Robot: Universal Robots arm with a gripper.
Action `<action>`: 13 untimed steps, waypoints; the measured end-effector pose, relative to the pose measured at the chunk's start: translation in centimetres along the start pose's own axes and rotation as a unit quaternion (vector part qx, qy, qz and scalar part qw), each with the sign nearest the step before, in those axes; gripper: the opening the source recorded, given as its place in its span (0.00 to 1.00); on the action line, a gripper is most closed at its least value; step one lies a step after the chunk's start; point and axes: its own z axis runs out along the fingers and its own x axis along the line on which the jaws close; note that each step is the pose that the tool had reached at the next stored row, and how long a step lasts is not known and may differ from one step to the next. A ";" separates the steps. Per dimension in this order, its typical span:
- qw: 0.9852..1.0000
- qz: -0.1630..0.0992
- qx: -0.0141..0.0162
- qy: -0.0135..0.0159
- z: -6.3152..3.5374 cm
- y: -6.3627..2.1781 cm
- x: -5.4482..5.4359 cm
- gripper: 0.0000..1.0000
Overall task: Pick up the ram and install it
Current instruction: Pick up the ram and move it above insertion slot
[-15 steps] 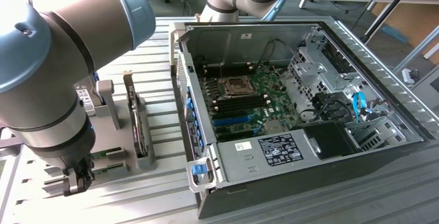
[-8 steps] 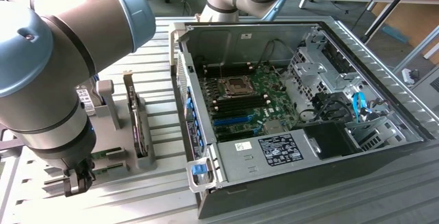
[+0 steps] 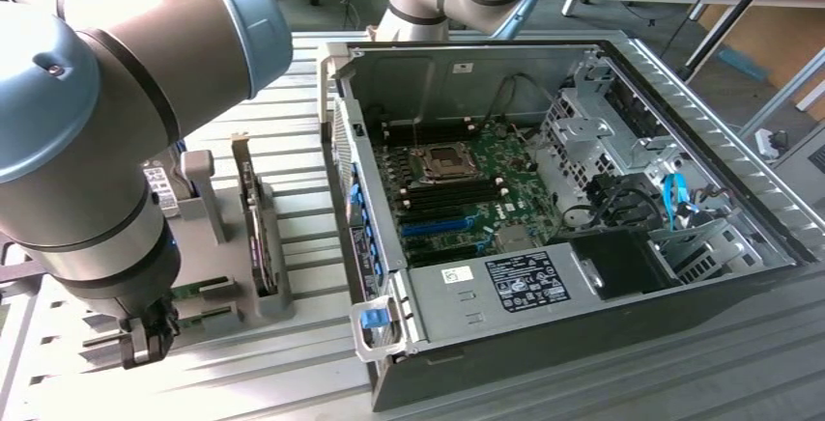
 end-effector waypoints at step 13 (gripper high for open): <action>1.000 0.000 0.000 0.000 0.11 0.00 0.0 0.21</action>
